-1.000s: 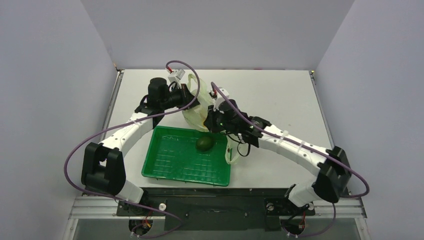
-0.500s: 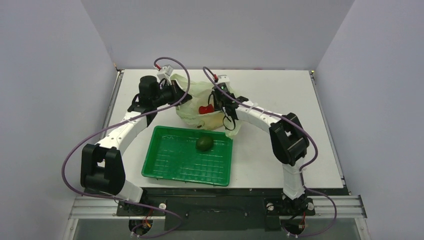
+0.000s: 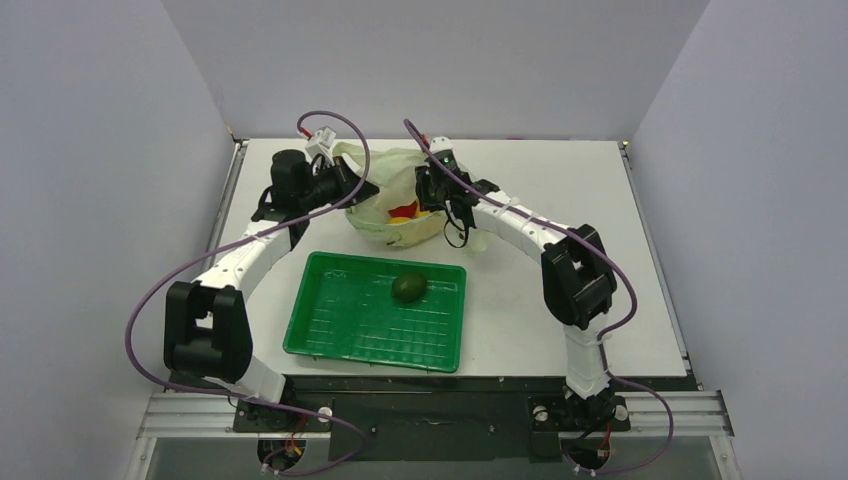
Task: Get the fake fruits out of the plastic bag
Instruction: Adjust the plastic bag at the center of the board.
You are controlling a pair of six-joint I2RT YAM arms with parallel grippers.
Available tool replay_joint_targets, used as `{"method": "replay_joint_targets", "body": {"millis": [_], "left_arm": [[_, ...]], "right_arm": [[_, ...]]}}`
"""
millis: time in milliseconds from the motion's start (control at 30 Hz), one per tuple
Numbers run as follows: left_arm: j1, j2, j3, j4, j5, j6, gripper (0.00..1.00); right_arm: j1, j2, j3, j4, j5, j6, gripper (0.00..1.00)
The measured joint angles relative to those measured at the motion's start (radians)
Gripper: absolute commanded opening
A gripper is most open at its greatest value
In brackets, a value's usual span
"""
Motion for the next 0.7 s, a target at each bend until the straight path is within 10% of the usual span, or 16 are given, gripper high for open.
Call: {"method": "replay_joint_targets", "body": {"millis": [700], "left_arm": [[0.007,0.03,-0.003,0.017,0.029,-0.032,0.0]], "right_arm": [[0.062,0.025,-0.103,0.095,-0.125,0.045,0.74]]}}
